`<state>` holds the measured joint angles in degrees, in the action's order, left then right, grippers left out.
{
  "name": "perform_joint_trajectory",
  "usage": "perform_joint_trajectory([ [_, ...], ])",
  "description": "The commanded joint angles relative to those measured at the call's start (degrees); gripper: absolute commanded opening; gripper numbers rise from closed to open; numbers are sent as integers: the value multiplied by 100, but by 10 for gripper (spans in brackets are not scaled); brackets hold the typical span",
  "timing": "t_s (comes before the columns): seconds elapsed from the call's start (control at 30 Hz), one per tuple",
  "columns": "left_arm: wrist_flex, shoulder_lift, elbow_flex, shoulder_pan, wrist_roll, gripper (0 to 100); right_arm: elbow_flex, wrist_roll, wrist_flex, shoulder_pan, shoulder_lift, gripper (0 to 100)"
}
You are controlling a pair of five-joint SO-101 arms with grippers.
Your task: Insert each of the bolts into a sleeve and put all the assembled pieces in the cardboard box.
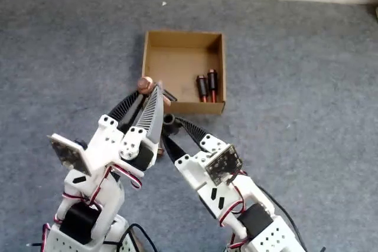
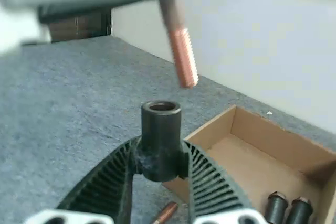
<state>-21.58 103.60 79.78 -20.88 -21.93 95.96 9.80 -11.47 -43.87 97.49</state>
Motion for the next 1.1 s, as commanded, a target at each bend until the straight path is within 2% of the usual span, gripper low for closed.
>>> perform_joint_trajectory([
  [0.0,237,66,-101,-84,-62,6,857,114,224,-22,66,5],
  [0.2,167,66,-154,-242,-53,6,857,114,224,347,75,5],
  [0.4,-914,66,-734,-760,-44,6,857,114,224,400,75,5],
  [0.6,-1336,57,-796,-620,-44,6,857,114,224,400,84,5],
  [0.8,-1231,57,-576,-224,-44,6,857,114,224,382,84,5],
  [1.07,35,57,365,-321,-53,6,857,114,215,374,84,5],
])
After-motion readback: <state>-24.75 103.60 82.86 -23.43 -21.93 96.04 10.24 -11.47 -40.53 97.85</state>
